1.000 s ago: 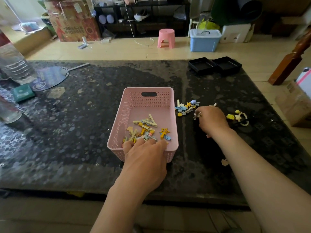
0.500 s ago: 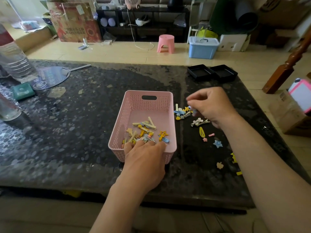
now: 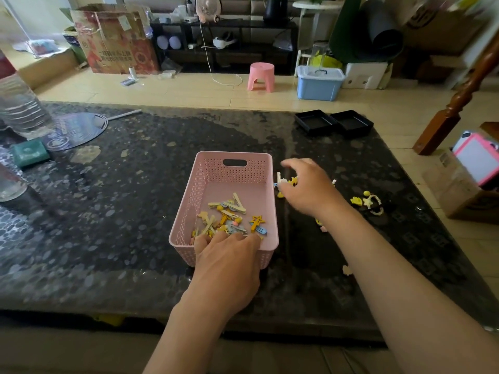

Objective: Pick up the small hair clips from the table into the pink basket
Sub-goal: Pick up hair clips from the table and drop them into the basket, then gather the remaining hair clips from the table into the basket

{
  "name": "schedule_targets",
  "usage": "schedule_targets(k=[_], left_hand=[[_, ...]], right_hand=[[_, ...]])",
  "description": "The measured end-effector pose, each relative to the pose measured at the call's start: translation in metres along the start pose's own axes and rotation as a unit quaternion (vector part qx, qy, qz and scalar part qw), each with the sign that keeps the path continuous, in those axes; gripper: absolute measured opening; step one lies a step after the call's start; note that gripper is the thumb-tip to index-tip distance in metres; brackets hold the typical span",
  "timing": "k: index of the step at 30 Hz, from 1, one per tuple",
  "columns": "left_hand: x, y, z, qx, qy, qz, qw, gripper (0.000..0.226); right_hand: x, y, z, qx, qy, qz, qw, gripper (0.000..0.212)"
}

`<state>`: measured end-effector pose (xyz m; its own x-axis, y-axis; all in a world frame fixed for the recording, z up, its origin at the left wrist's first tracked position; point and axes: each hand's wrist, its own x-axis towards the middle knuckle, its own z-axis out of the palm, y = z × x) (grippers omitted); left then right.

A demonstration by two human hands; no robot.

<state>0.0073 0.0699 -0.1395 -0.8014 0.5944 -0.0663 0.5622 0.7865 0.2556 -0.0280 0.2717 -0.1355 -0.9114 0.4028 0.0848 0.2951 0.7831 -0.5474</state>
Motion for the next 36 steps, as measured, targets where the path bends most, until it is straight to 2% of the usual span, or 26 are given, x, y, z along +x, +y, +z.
schedule_targets(k=[3, 5, 7, 11, 14, 18, 22, 27, 31, 34, 36], left_hand=[[0.0, 0.0, 0.0, 0.0, -0.005, -0.002, 1.0, 0.015], [0.001, -0.001, 0.0, -0.002, -0.011, -0.003, 1.0, 0.016], [0.001, -0.001, -0.001, -0.002, -0.013, -0.004, 1.0, 0.016], [0.002, 0.0, -0.001, -0.002, -0.013, -0.005, 1.0, 0.017], [0.002, 0.0, -0.001, -0.003, -0.016, -0.005, 1.0, 0.018], [0.001, 0.0, 0.0, -0.002, -0.013, -0.003, 1.0, 0.018], [0.002, 0.0, 0.0, -0.005, -0.02, -0.006, 1.0, 0.021], [0.002, -0.001, 0.001, -0.004, -0.012, -0.002, 1.0, 0.02], [0.002, -0.001, 0.001, -0.001, -0.003, 0.0, 1.0, 0.019], [0.001, -0.001, 0.001, 0.003, 0.004, 0.005, 1.0, 0.016], [0.001, -0.001, 0.001, 0.002, 0.001, 0.005, 1.0, 0.016]], right_hand=[[0.006, 0.04, 0.008, -0.138, -0.08, 0.126, 0.979, 0.085], [0.006, 0.059, 0.016, -0.181, -0.139, 0.172, 0.958, 0.088], [0.007, 0.068, 0.022, -0.211, -0.17, 0.171, 0.947, 0.077], [0.012, 0.064, 0.021, -0.222, -0.118, 0.11, 0.962, 0.038], [0.009, 0.057, 0.019, -0.232, -0.105, 0.102, 0.962, 0.023], [0.006, 0.056, 0.011, -0.129, -0.105, 0.167, 0.972, 0.005], [0.002, 0.055, 0.001, -0.041, -0.069, 0.177, 0.981, 0.009], [0.003, 0.036, -0.018, 0.115, 0.01, 0.122, 0.986, 0.007], [0.002, -0.007, -0.025, 0.231, 0.045, 0.022, 0.972, 0.01], [-0.006, -0.036, -0.012, 0.241, 0.023, -0.058, 0.968, 0.015], [-0.013, -0.047, -0.001, 0.211, -0.032, -0.095, 0.972, 0.031]])
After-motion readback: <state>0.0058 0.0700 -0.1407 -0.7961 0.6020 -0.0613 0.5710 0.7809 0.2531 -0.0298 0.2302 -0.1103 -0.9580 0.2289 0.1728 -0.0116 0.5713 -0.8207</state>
